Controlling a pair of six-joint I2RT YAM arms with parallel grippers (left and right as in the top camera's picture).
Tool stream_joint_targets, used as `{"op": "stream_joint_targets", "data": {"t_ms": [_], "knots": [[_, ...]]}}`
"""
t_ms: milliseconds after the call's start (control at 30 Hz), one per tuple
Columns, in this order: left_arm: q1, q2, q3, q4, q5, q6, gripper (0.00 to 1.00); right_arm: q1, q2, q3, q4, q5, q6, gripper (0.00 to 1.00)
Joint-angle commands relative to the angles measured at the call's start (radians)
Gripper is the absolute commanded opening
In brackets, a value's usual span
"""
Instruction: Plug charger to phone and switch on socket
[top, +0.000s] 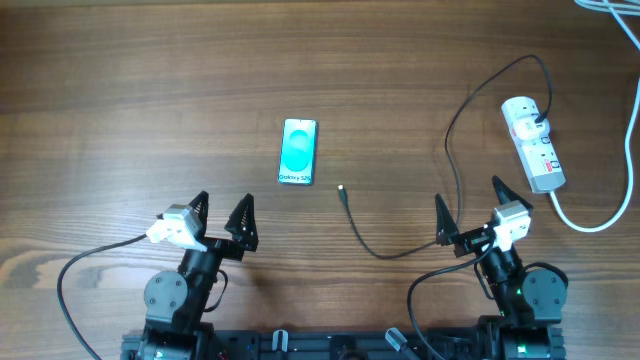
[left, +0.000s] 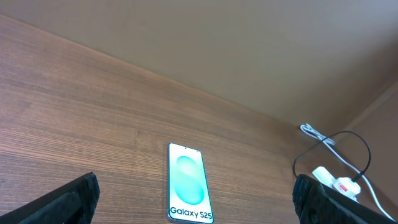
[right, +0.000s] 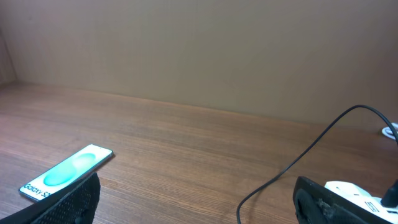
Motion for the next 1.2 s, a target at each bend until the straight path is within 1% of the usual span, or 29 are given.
{"op": "stream_joint_targets", "data": {"t_ms": [0,533,600,733,767,867,967,1100,1167], "knots": [[-0.002,-0.007,-0.005,-0.006,-0.010,0.020,1.00,-0.003,-0.010,-0.001,0.003,0.002,-0.018,1.00],[-0.003,-0.007,-0.005,-0.006,-0.010,0.020,1.00,-0.003,-0.010,-0.001,0.003,0.002,-0.018,1.00],[-0.002,-0.007,-0.005,-0.006,-0.045,0.021,1.00,-0.003,-0.010,-0.001,0.003,0.002,-0.018,1.00],[-0.002,-0.007,0.005,0.039,0.003,0.019,1.00,-0.003,-0.010,-0.001,0.003,0.002,-0.018,1.00],[-0.002,-0.007,0.034,0.020,0.022,0.019,1.00,-0.003,-0.010,-0.001,0.003,0.002,-0.018,1.00],[-0.002,-0.004,0.137,-0.094,0.019,0.019,1.00,-0.003,-0.010,-0.001,0.003,0.002,-0.018,1.00],[-0.002,0.048,0.315,-0.233,-0.004,0.020,1.00,-0.003,-0.010,-0.001,0.003,0.002,-0.018,1.00],[-0.002,0.232,0.589,-0.409,-0.014,0.024,1.00,-0.003,-0.010,-0.001,0.003,0.002,-0.018,1.00],[-0.002,0.374,0.753,-0.519,-0.008,0.024,1.00,-0.003,-0.010,-0.001,0.003,0.002,-0.018,1.00]]}}
